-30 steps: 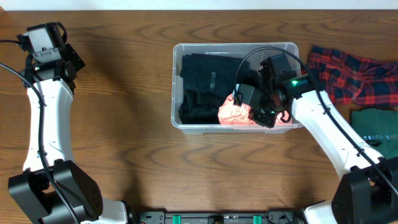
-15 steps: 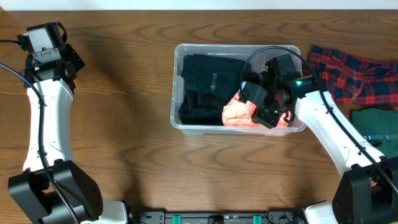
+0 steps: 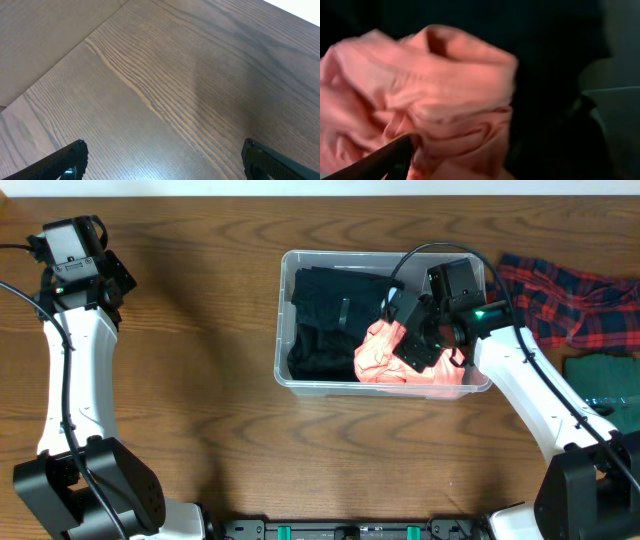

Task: Pack container
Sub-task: 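Press the pink garment down into the container's right side with the right gripper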

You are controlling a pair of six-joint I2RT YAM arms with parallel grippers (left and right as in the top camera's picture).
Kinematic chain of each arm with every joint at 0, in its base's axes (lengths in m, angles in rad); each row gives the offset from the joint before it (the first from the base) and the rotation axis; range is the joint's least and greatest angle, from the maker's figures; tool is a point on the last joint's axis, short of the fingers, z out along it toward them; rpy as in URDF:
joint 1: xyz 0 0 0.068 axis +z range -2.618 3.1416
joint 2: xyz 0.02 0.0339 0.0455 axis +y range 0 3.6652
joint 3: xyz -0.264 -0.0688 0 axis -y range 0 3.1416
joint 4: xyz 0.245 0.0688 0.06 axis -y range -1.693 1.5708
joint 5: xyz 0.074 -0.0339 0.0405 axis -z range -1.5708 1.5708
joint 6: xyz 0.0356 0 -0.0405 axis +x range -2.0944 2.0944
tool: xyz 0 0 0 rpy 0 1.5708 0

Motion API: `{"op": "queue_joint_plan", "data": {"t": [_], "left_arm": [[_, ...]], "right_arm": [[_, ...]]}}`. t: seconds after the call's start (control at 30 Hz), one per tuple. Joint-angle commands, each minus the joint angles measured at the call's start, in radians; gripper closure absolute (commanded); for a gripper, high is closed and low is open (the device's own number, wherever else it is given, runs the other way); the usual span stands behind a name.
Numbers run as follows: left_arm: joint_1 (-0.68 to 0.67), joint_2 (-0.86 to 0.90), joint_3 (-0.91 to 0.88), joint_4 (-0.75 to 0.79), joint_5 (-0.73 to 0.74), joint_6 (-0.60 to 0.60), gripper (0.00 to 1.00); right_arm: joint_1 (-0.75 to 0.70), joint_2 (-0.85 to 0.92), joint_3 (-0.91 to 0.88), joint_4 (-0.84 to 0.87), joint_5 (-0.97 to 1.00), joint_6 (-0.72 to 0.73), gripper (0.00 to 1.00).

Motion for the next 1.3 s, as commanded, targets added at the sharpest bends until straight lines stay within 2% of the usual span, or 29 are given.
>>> {"op": "queue_joint_plan", "data": {"t": [0.0, 0.23, 0.5, 0.63, 0.9, 1.03, 1.13, 1.2, 1.27], "left_arm": [[0.003, -0.007, 0.005, -0.002, -0.013, 0.001, 0.02], [0.003, -0.007, 0.005, -0.002, -0.013, 0.001, 0.02], [0.003, -0.007, 0.005, -0.002, -0.013, 0.001, 0.02], [0.003, -0.007, 0.005, -0.002, -0.013, 0.001, 0.02], [0.003, -0.007, 0.005, -0.002, -0.013, 0.001, 0.02], [0.003, -0.007, 0.005, -0.002, -0.013, 0.001, 0.02], [0.003, -0.007, 0.005, -0.002, -0.013, 0.001, 0.02], [0.003, -0.007, 0.005, -0.002, -0.013, 0.001, 0.02], [0.003, -0.007, 0.005, -0.002, -0.013, 0.001, 0.02]], "right_arm": [[-0.008, 0.0, -0.005, 0.024, -0.004, 0.122, 0.21], [0.0, 0.0, -0.005, 0.018, -0.005, 0.253, 0.35], [0.0, -0.003, -0.004, 0.019, -0.005, 0.322, 0.35], [0.0, -0.023, 0.013, 0.033, -0.004, 0.415, 0.35], [0.0, -0.148, 0.033, 0.026, -0.004, 0.496, 0.36], [0.0, -0.225, 0.033, 0.016, -0.004, 0.564, 0.47], [0.0, -0.261, 0.033, -0.004, -0.004, 0.609, 0.61], [0.0, -0.27, 0.033, -0.031, -0.004, 0.632, 0.76], [0.0, -0.268, 0.032, -0.059, -0.004, 0.662, 0.85]]}}
